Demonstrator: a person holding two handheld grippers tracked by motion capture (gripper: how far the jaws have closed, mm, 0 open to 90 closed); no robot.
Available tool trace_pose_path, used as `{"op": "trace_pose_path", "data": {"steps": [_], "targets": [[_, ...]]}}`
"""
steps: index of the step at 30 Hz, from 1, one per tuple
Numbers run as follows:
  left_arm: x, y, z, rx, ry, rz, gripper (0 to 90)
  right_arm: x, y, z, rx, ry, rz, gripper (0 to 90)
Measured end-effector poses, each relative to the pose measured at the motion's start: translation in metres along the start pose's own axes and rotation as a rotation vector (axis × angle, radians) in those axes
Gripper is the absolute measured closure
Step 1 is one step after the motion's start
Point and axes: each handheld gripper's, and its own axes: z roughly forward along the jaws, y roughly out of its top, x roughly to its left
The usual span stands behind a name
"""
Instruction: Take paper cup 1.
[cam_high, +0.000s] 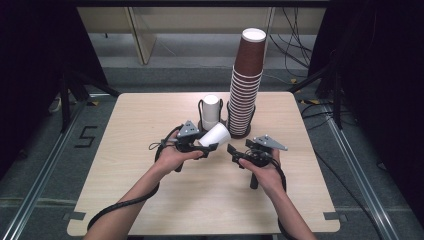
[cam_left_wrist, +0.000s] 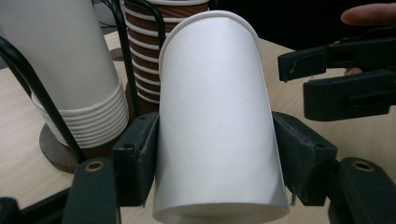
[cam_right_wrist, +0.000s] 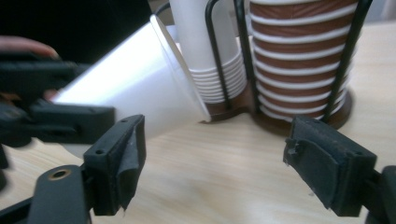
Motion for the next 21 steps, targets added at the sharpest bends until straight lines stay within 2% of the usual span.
{"op": "trace_pose_path", "data": {"steps": [2, 3, 5, 6, 7, 9, 11, 12, 14, 16, 17, 18, 20, 21], "targets": [[-0.001, -0.001, -0.001, 0.005, 0.008, -0.013, 35.4, 0.001, 0.001, -0.001, 0.006, 0.030, 0.070, 19.3], [-0.001, -0.002, -0.001, 0.002, 0.009, -0.013, 35.4, 0.001, 0.001, 0.000, -0.004, 0.070, 0.101, 19.0], [-0.001, -0.002, 0.000, 0.001, 0.013, 0.001, 35.4, 0.001, 0.001, 0.000, 0.004, 0.058, 0.103, 18.6], [-0.002, -0.002, -0.001, 0.005, 0.019, -0.012, 35.4, 0.006, 0.002, 0.001, 0.013, 0.078, 0.179, 17.2], [-0.003, -0.003, -0.001, 0.000, 0.020, -0.013, 35.3, 0.004, 0.003, 0.001, 0.013, 0.067, 0.145, 16.5], [-0.004, -0.003, -0.001, -0.001, 0.020, -0.007, 35.3, 0.004, 0.003, 0.002, 0.015, 0.055, 0.131, 16.2], [-0.003, -0.003, 0.000, -0.009, 0.021, 0.001, 35.2, 0.005, 0.005, 0.003, 0.005, 0.058, 0.140, 15.8], [-0.003, -0.003, 0.000, -0.013, 0.020, 0.005, 35.1, 0.007, 0.008, 0.003, 0.010, 0.059, 0.166, 15.6], [-0.002, -0.004, 0.001, -0.019, 0.028, 0.017, 35.0, 0.008, 0.010, 0.004, -0.005, 0.062, 0.160, 15.5], [-0.002, -0.005, 0.001, -0.033, 0.030, 0.024, 35.0, 0.009, 0.012, 0.004, 0.005, 0.065, 0.194, 15.5], [-0.002, -0.005, 0.001, -0.040, 0.032, 0.026, 35.0, 0.009, 0.012, 0.004, 0.005, 0.065, 0.194, 15.5], [-0.003, -0.005, 0.000, -0.037, 0.040, 0.027, 35.0, 0.009, 0.012, 0.006, -0.006, 0.084, 0.209, 15.5], [-0.003, -0.005, -0.001, -0.041, 0.041, 0.028, 35.0, 0.010, 0.013, 0.005, 0.006, 0.080, 0.225, 15.6], [-0.004, -0.006, 0.000, -0.041, 0.042, 0.026, 35.0, 0.012, 0.012, 0.007, 0.012, 0.089, 0.252, 15.6]]}}
